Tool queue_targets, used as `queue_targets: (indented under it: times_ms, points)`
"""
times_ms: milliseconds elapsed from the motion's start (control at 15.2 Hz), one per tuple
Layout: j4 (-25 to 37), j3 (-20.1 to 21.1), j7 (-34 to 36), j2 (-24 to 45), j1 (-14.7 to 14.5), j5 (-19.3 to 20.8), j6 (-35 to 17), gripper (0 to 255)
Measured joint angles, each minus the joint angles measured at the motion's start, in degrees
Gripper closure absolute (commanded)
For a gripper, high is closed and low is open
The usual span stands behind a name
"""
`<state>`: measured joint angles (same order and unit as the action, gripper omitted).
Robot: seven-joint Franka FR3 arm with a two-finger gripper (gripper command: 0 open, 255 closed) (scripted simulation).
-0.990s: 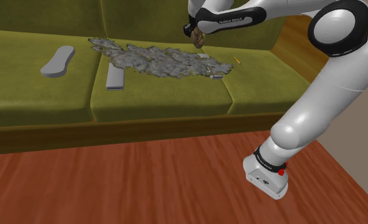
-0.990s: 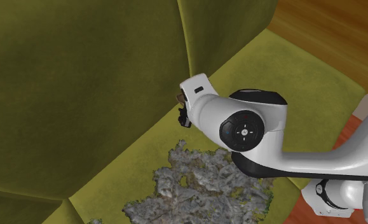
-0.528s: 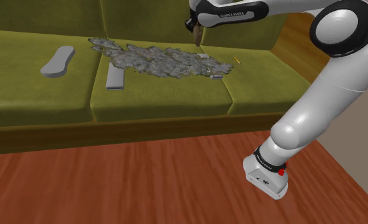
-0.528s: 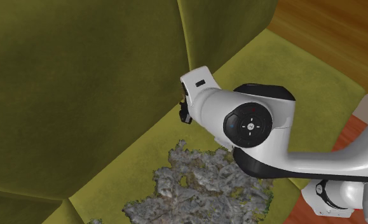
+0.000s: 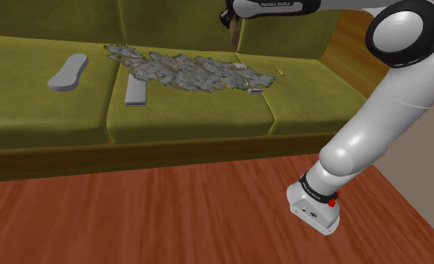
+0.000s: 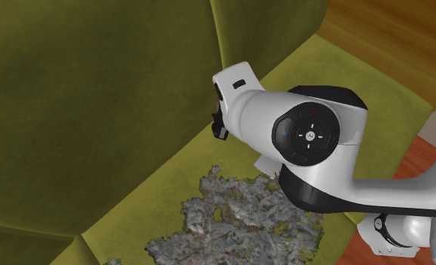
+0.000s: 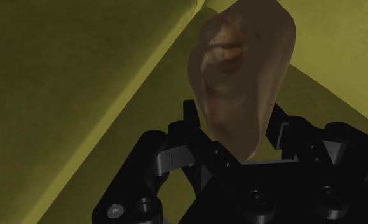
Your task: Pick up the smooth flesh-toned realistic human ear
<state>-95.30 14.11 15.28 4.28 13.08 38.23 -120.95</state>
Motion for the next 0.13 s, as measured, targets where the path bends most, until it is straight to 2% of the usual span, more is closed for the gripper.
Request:
queue_targets:
  times_ms: [132]
  points:
    - [1.3,0.1,-0.8,0.1,0.0,-0.4,1.0,255]
